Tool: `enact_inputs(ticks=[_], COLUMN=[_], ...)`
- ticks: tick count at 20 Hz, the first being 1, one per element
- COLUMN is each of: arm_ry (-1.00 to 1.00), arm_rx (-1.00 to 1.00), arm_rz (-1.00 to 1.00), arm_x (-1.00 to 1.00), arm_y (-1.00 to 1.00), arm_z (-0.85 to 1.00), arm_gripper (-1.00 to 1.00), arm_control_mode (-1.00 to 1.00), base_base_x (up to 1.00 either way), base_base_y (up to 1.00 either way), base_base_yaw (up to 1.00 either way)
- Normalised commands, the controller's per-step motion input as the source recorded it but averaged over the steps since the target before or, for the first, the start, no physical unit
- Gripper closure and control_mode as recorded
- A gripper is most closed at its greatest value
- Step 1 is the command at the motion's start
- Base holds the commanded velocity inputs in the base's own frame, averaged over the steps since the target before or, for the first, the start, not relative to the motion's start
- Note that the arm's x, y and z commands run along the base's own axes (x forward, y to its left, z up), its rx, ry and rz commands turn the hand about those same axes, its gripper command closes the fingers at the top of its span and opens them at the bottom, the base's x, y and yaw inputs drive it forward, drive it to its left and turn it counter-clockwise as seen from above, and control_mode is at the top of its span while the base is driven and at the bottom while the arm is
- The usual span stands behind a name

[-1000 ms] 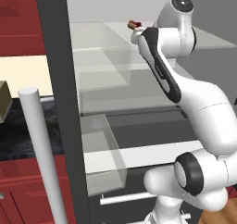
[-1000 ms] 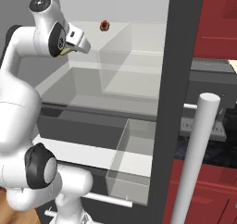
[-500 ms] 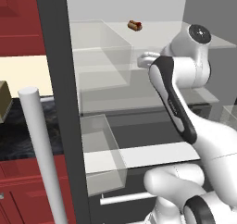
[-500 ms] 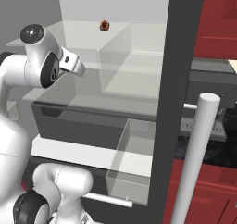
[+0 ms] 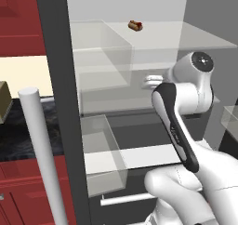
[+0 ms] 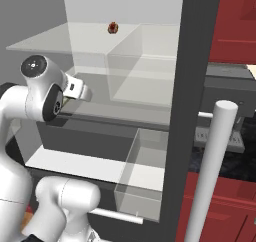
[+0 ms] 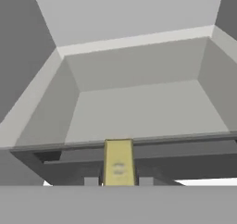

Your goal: Pick the egg and butter from the fridge and place them by the bowl for mixing.

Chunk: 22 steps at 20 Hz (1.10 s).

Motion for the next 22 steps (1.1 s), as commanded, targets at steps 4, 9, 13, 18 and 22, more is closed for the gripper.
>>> enact_inputs(ticks=[4, 9, 13, 18, 22], arm_ry=[0.04, 0.0, 0.0, 0.0, 0.0], arm_rx=[-0.17, 0.0, 0.0, 0.0, 0.0], arm_rz=[0.01, 0.0, 0.0, 0.0, 0.0], arm_x=[-0.07, 0.0, 0.0, 0.0, 0.0], arm_y=[0.01, 0.0, 0.0, 0.0, 0.0], arm_z=[-0.21, 0.0, 0.0, 0.0, 0.0], arm_gripper=[1.0, 1.0, 1.0, 1.0, 1.0], arm_control_mode=[-1.0, -1.0, 1.0, 1.0, 1.0], base_base_x=[0.0, 0.0, -0.36, -0.68, -0.71], base_base_y=[0.0, 0.0, 0.0, -0.03, -0.07], base_base_yaw=[0.0, 0.0, 0.0, 0.0, 0.0])
